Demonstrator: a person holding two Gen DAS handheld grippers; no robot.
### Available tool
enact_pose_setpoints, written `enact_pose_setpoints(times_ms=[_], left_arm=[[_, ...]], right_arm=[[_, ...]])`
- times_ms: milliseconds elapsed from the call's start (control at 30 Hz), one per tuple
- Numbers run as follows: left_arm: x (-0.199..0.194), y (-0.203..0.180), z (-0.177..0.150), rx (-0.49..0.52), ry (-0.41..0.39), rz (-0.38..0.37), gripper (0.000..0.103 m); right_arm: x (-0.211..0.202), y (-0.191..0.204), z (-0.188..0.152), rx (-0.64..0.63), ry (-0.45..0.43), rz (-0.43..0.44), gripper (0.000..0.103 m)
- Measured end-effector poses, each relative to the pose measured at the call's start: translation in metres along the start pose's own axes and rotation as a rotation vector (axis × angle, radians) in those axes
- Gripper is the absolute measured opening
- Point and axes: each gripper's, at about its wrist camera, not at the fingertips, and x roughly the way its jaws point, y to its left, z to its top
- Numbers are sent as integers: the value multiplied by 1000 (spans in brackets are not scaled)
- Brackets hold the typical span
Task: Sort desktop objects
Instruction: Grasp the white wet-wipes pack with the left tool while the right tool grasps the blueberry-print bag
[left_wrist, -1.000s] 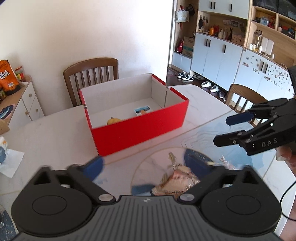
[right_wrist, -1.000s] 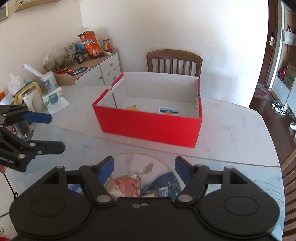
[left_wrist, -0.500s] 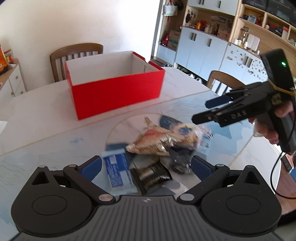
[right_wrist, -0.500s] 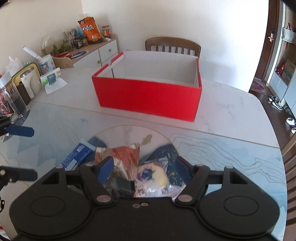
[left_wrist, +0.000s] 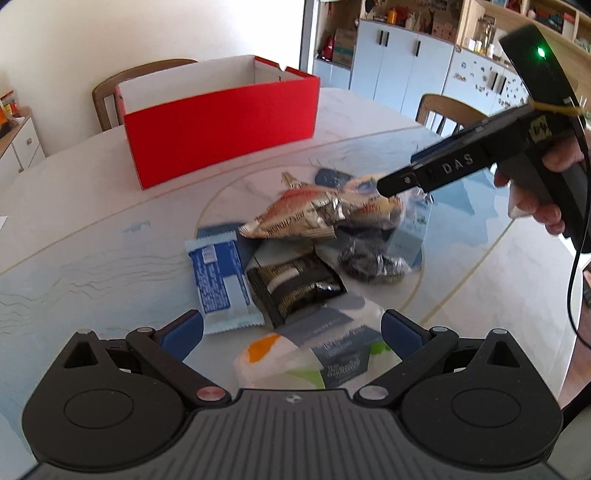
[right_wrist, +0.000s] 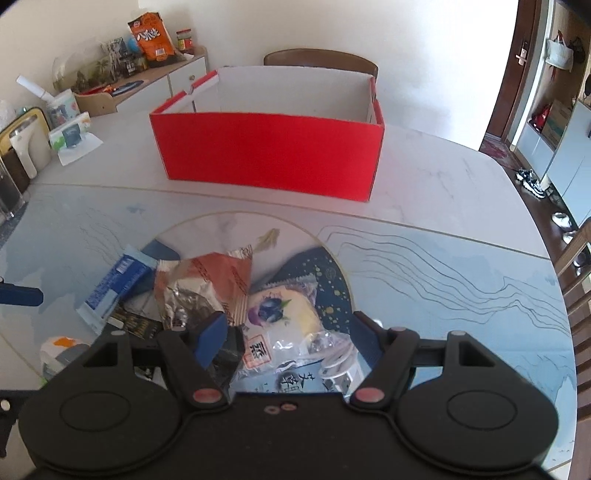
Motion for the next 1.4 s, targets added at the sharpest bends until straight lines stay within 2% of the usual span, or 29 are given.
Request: enact_pose_setpoints(times_ms=[333, 600, 1133, 1400], left_arm=[[17, -10, -11, 47, 34, 13, 103], [26, -7, -16, 51, 55, 13, 103], [36, -3, -23, 17, 59, -30, 103], [34, -3, -23, 9, 55, -52, 92]], right_arm=[[15, 5, -1, -82, 22, -44, 73], [34, 6, -4, -142, 72, -39, 73], [44, -1, -7, -123, 79, -39, 74], [43, -1, -8, -144, 69, -44, 72]])
